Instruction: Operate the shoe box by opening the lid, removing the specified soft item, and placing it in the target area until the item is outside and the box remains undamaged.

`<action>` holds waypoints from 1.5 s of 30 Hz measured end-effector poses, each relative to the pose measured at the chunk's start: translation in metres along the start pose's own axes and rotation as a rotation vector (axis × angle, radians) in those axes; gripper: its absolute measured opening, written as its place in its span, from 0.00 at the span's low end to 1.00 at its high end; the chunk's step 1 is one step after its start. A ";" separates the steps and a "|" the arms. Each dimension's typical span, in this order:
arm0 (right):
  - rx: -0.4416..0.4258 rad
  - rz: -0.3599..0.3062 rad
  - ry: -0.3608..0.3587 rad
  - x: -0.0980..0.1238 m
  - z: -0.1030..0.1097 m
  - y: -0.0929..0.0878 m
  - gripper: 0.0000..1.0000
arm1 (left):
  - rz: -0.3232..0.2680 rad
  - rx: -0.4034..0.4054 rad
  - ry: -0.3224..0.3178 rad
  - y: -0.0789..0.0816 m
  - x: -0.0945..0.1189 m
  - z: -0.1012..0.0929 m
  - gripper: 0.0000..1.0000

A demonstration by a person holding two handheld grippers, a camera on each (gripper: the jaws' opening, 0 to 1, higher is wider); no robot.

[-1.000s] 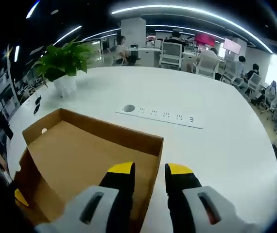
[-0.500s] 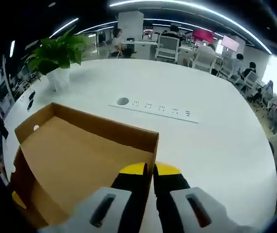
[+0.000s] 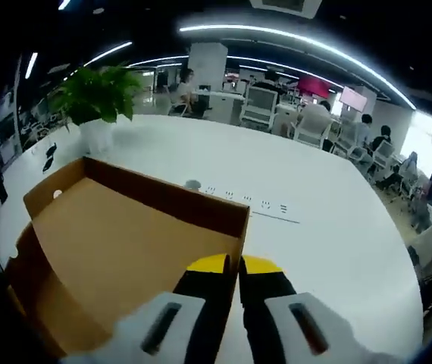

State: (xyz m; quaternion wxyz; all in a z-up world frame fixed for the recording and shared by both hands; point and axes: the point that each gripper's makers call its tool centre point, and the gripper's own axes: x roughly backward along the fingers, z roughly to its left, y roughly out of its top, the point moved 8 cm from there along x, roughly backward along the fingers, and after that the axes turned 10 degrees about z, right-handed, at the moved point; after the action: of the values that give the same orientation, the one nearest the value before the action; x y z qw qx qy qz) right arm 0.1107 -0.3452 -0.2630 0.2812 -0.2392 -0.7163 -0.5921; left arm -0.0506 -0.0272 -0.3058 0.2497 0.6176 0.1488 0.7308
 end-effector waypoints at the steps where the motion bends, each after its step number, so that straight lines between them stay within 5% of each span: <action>1: -0.004 -0.007 -0.001 0.002 -0.001 -0.002 0.03 | 0.000 0.000 0.001 0.000 0.000 0.000 0.03; 12: 0.074 -0.361 -0.095 0.050 0.013 -0.002 0.04 | 0.003 0.036 0.029 -0.002 0.000 0.003 0.04; 17: 0.046 -0.392 -0.090 0.070 0.015 -0.008 0.03 | 0.000 0.032 0.044 -0.002 0.000 0.001 0.05; 32: -0.036 -0.519 -0.061 0.083 0.014 -0.030 0.00 | -0.005 0.021 0.051 0.002 0.001 -0.001 0.05; 41: -0.029 -0.570 -0.080 0.096 0.020 -0.041 0.00 | -0.012 0.006 0.056 0.000 0.001 -0.001 0.05; 45: 0.046 -0.579 -0.139 0.108 0.028 -0.054 0.00 | -0.012 0.010 0.055 0.000 0.000 -0.001 0.05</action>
State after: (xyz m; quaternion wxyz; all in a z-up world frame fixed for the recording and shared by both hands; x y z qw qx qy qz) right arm -0.0080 -0.3265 -0.2314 0.0562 -0.0585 -0.7855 -0.6135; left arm -0.0521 -0.0271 -0.3055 0.2470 0.5974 0.1631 0.7453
